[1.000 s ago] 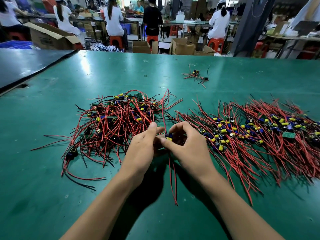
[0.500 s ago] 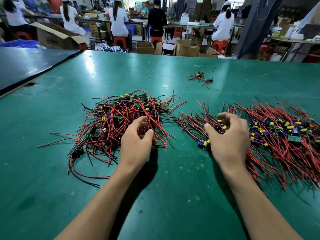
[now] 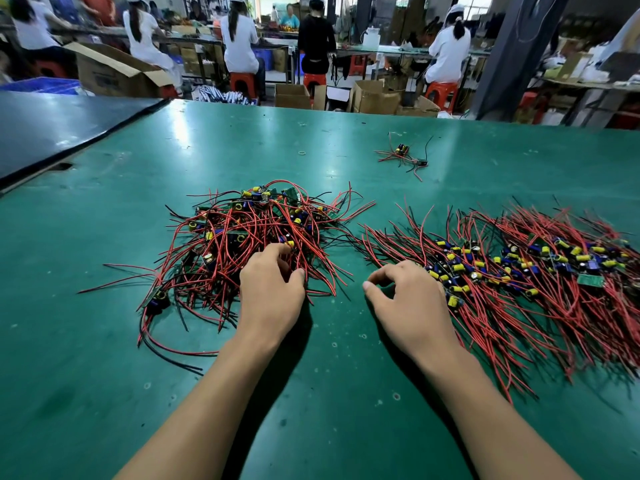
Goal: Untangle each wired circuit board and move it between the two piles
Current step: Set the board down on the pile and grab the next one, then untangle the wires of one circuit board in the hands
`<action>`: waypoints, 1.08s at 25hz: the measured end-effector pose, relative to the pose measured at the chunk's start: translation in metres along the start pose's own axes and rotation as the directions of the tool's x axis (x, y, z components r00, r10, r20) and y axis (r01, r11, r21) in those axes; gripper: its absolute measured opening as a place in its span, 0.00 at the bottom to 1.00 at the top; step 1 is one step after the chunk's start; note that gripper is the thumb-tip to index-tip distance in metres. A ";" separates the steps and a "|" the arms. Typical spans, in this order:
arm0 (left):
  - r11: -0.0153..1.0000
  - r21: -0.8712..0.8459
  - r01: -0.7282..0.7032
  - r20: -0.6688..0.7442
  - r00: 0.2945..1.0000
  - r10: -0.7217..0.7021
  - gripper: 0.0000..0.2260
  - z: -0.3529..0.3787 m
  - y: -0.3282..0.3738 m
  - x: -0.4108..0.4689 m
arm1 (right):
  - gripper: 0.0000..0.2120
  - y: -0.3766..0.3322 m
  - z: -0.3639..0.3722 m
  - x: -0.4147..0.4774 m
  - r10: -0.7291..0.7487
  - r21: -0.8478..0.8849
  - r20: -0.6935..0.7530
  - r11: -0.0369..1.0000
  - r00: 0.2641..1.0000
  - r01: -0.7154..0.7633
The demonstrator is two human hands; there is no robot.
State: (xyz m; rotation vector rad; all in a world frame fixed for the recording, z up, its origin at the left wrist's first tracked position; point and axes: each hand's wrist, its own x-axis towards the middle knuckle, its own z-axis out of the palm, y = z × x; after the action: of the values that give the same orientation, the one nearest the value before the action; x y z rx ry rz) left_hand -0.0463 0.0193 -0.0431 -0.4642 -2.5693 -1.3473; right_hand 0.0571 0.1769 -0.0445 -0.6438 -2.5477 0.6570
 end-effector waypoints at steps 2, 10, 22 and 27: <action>0.999 -0.024 0.030 -0.021 0.999 -0.031 0.11 -0.001 -0.001 0.000 | 0.06 0.002 -0.003 0.001 0.028 -0.010 -0.016 1.000 0.999 -0.028; 0.990 0.117 0.075 0.022 0.997 -0.078 0.09 -0.005 -0.001 -0.002 | 0.06 0.002 -0.003 0.001 0.035 0.008 -0.033 0.999 0.999 -0.035; 0.989 0.145 0.020 -0.003 1.000 -0.019 0.07 -0.004 0.004 -0.007 | 0.06 0.002 -0.004 0.000 0.038 0.011 -0.030 0.999 0.999 -0.038; 0.976 -0.082 0.203 0.066 0.978 -0.198 0.10 -0.011 0.009 -0.004 | 0.07 0.003 -0.004 0.001 0.052 -0.001 -0.011 0.999 0.999 -0.052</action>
State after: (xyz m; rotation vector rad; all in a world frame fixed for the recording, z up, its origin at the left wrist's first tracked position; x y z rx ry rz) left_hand -0.0384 0.0147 -0.0313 -0.2668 -2.6724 -1.5398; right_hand 0.0591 0.1811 -0.0423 -0.7146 -2.5291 0.6674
